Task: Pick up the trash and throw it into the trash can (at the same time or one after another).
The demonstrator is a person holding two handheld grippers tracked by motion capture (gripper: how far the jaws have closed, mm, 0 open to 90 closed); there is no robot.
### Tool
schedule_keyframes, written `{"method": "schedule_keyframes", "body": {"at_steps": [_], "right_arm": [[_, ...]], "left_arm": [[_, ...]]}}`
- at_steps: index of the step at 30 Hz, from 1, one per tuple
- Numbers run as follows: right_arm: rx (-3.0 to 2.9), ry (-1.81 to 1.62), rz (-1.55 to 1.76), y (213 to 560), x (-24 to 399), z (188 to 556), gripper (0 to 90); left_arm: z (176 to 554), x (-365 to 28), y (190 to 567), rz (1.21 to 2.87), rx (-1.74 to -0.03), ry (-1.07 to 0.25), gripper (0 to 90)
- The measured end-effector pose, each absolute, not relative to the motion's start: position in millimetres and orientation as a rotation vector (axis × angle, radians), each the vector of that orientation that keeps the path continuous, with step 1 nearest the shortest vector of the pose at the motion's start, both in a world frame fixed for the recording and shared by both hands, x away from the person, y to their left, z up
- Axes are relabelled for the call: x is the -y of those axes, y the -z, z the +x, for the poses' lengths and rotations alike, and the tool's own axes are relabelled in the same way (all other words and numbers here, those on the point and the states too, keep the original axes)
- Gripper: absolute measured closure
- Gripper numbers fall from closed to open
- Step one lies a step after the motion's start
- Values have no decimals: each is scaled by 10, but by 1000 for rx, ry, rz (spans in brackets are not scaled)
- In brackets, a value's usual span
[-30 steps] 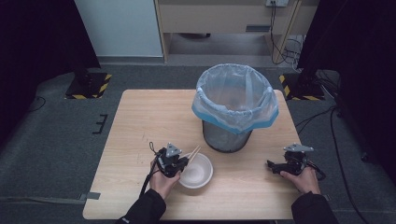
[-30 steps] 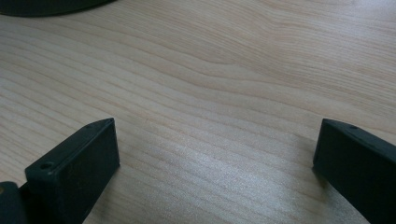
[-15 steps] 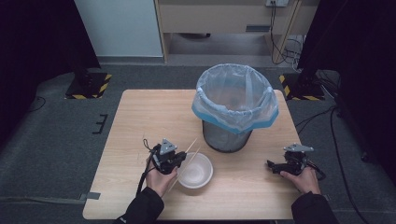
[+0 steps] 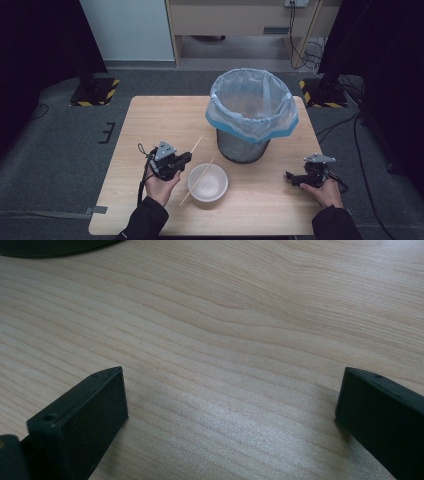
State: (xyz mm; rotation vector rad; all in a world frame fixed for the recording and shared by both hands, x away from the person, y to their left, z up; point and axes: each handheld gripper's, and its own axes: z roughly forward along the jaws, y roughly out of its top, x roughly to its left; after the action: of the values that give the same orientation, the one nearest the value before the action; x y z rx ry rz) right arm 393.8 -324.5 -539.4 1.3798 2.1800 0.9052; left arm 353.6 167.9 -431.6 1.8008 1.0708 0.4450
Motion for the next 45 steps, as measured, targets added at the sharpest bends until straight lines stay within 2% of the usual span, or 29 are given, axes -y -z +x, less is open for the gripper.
{"method": "schedule_keyframes", "body": {"at_steps": [18,45], "right_arm": [[-2180,-906,1380,5394,3245,3940,5],[-2181,-906,1379,5394,3245,3940,5]], "left_arm": [[3472,-1898,3815,1623,-1015,-523,854],[3596,-1642,3122,1515,-883,-588,854]]}}
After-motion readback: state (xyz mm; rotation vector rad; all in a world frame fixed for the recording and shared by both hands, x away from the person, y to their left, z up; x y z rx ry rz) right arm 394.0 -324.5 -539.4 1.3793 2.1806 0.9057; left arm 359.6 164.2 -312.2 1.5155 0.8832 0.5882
